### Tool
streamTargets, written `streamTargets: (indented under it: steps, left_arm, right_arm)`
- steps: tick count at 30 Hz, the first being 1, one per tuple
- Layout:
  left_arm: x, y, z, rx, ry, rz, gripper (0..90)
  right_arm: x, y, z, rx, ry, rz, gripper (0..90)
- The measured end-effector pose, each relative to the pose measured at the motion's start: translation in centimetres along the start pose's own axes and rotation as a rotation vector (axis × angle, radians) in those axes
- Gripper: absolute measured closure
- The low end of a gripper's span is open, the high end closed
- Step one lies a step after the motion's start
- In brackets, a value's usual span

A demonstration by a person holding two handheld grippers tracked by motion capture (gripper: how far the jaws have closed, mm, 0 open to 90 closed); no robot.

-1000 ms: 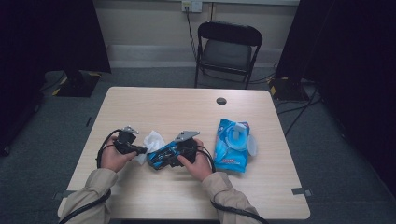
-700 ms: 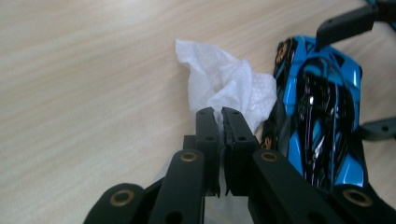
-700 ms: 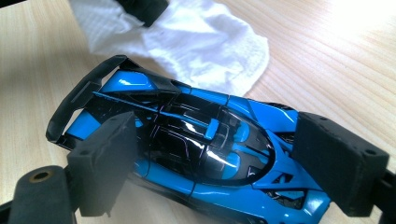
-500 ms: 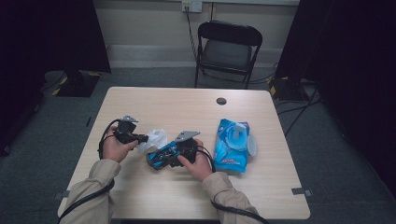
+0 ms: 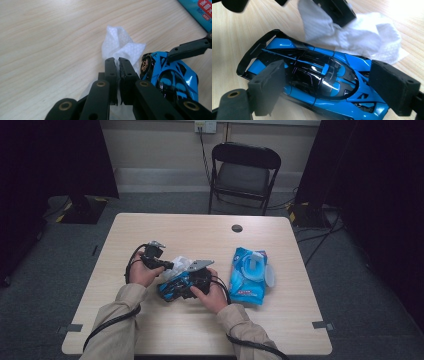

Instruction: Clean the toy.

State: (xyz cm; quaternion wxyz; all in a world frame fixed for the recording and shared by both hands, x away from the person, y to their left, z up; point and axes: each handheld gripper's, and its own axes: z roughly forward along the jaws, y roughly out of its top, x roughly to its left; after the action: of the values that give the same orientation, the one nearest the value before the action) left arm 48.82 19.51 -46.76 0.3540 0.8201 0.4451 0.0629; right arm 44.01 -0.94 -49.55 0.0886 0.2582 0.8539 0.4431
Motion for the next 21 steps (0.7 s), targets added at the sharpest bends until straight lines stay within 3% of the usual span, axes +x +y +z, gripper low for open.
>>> streamTargets:
  steps: [12, 21]
  left_arm:
    - [-1.0, 0.6, 2.6, 0.010, -0.025, -0.015, 85.4]
    - [-1.7, 0.5, 3.2, 0.019, -0.018, 0.021, 85.5]
  right_arm:
    - [-0.1, 0.1, 0.0, 0.004, 0.007, -0.007, 13.3]
    - [-0.1, -0.1, 0.0, -0.008, 0.008, -0.005, 13.3]
